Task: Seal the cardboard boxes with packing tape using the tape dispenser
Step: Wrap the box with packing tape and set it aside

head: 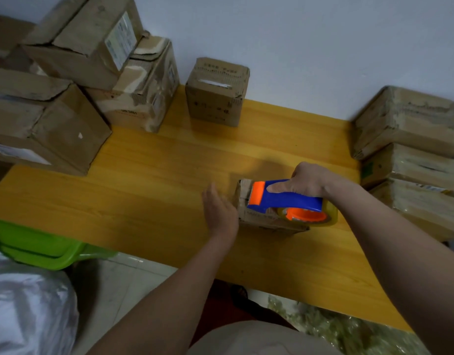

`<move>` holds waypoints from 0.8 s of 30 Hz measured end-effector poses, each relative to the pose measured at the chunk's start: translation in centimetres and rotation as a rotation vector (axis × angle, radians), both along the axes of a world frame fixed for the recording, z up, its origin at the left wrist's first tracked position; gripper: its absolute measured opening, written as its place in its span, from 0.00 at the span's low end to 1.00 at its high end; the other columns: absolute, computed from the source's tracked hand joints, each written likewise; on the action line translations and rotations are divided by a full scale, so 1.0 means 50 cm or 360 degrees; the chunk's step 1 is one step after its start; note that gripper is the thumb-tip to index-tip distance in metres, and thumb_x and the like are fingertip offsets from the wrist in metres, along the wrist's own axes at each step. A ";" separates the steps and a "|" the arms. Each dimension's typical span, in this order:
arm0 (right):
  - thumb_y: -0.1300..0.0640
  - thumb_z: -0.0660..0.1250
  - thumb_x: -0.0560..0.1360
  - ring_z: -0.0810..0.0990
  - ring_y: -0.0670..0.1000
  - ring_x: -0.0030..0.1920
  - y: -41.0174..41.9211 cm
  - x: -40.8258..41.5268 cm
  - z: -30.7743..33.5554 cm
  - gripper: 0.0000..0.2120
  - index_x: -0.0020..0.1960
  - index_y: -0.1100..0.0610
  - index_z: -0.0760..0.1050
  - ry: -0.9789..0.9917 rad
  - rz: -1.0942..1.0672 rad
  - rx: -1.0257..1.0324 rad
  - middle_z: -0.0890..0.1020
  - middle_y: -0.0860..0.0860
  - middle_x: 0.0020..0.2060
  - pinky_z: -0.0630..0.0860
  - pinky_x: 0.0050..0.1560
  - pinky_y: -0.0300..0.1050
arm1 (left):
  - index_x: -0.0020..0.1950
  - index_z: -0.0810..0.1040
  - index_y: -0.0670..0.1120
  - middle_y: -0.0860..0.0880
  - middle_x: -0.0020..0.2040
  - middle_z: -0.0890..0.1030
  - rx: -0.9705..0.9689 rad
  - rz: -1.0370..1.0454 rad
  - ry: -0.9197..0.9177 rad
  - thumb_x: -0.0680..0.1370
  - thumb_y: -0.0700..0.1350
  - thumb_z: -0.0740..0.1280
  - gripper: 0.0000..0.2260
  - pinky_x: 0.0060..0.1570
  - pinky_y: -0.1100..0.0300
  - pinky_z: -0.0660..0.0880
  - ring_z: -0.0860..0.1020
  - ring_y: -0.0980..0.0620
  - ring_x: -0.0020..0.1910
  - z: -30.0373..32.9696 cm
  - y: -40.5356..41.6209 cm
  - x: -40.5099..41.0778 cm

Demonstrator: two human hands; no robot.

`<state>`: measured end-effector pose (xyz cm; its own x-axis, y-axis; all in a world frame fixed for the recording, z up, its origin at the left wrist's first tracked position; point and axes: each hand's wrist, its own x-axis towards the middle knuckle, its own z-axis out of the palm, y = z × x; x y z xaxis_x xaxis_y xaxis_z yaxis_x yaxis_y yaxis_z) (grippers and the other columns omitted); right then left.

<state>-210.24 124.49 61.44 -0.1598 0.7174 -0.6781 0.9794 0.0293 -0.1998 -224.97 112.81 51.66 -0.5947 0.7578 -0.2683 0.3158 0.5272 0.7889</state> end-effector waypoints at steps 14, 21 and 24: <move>0.29 0.68 0.63 0.82 0.56 0.44 0.002 0.004 0.010 0.32 0.45 0.59 0.77 0.0037 -0.0012 -0.0102 0.83 0.57 0.42 0.75 0.43 0.46 | 0.75 0.27 0.48 0.52 0.75 0.28 -0.0387 -0.1400 0.0382 0.56 0.67 0.77 0.70 0.72 0.51 0.38 0.29 0.51 0.74 0.006 0.029 -0.047; 0.33 0.71 0.65 0.81 0.55 0.30 0.002 0.020 0.031 0.32 0.45 0.64 0.79 0.0170 -0.0117 -0.0356 0.84 0.58 0.33 0.81 0.39 0.49 | 0.77 0.32 0.46 0.50 0.78 0.36 -0.0381 -0.1606 0.0891 0.61 0.70 0.73 0.64 0.69 0.39 0.31 0.32 0.50 0.75 -0.008 0.070 -0.036; 0.31 0.69 0.64 0.80 0.53 0.34 0.001 0.028 0.035 0.30 0.43 0.59 0.78 0.0131 -0.0040 -0.0249 0.82 0.55 0.36 0.76 0.42 0.47 | 0.78 0.38 0.45 0.48 0.79 0.42 -0.0423 -0.1650 0.1047 0.63 0.73 0.69 0.60 0.68 0.35 0.32 0.36 0.48 0.77 0.000 0.075 -0.035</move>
